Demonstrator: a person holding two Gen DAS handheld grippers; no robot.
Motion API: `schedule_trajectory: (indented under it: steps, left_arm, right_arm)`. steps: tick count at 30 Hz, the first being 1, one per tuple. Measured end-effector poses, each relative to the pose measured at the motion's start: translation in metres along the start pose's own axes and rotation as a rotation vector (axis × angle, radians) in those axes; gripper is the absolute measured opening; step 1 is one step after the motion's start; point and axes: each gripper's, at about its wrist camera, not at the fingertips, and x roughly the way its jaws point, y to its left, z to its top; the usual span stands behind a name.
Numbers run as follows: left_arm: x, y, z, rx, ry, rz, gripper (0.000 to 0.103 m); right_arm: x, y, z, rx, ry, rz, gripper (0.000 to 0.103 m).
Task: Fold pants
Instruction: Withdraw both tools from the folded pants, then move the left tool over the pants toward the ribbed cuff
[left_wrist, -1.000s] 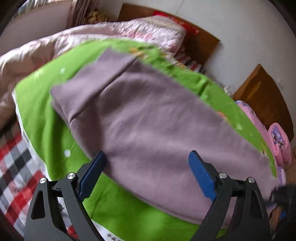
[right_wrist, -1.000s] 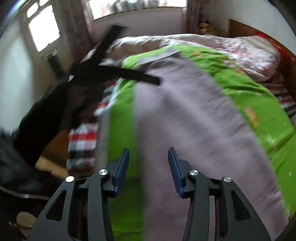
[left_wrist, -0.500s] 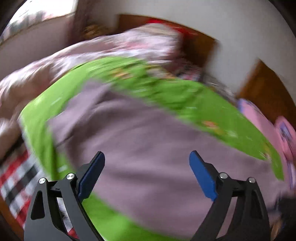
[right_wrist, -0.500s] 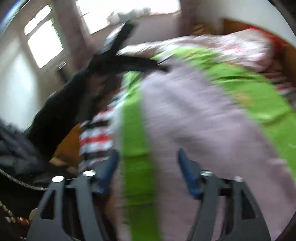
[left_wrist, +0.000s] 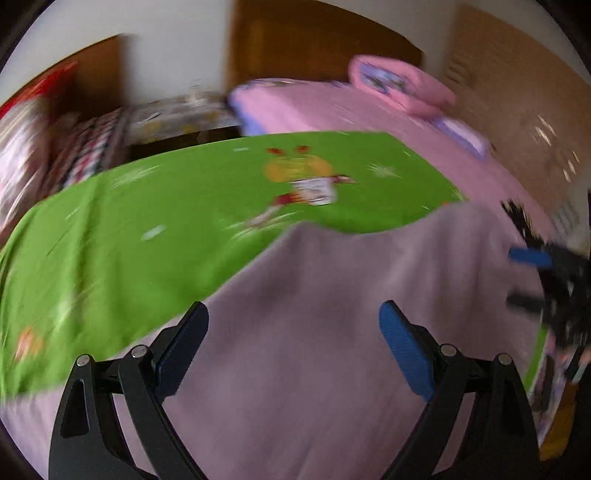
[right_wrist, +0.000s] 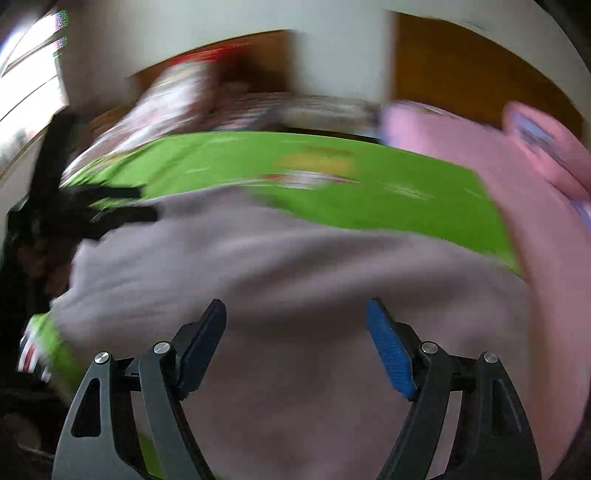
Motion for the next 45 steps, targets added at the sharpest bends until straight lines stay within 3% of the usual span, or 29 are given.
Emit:
schedule_trajectory:
  steps: [4,5,6,10,16,19,23,25,27,28,32,37,40,45]
  left_arm:
    - [0.051,-0.008,0.008,-0.012,0.053,0.016,0.094]
    - [0.056,-0.011,0.004,0.009,0.032,0.052,0.096]
    - [0.056,-0.010,0.004,0.013,0.030,0.055,0.096]
    - [0.055,-0.002,0.003,-0.042,0.010,0.045,0.097]
    - [0.065,-0.011,0.014,-0.020,0.027,0.147,0.098]
    - [0.069,-0.012,0.017,-0.014,0.033,0.163,0.098]
    - [0.072,-0.011,0.019,-0.015,0.038,0.179,0.101]
    - [0.073,-0.011,0.019,-0.014,0.040,0.186,0.102]
    - [0.073,-0.011,0.018,-0.017,0.040,0.188,0.102]
    - [0.073,-0.010,0.018,-0.018,0.040,0.188,0.102]
    - [0.073,-0.005,0.018,-0.050,0.041,0.199,0.102]
    - [0.048,0.005,0.013,-0.148,-0.004,0.215,0.100]
    - [0.001,0.000,-0.002,-0.172,-0.104,0.196,0.101]
    - [-0.024,0.011,-0.037,-0.161,-0.065,0.336,0.101]
  right_arm:
    - [0.036,-0.042,-0.004,0.037,0.065,-0.030,0.085]
    - [0.047,-0.045,-0.014,0.005,0.115,-0.019,0.085]
    - [0.047,-0.042,-0.022,-0.101,0.097,-0.014,0.085]
    - [0.033,-0.057,-0.037,-0.088,0.122,0.020,0.085]
    - [0.023,-0.065,-0.051,-0.100,0.072,0.087,0.085]
    - [0.023,-0.073,-0.051,-0.094,0.045,0.105,0.084]
    - [0.005,-0.060,-0.049,-0.088,0.009,0.015,0.084]
    - [-0.010,-0.055,-0.054,-0.084,-0.043,0.028,0.085]
    - [-0.008,-0.052,-0.064,-0.084,-0.006,0.049,0.085]
    - [-0.002,-0.051,-0.075,-0.111,0.027,0.017,0.086]
    - [-0.006,-0.060,-0.090,-0.101,0.004,0.031,0.086]
    - [-0.011,-0.049,-0.078,-0.125,0.043,-0.011,0.086]
    - [-0.028,-0.041,-0.056,-0.119,-0.027,-0.006,0.088]
    - [-0.017,-0.004,-0.003,-0.179,-0.095,0.040,0.088]
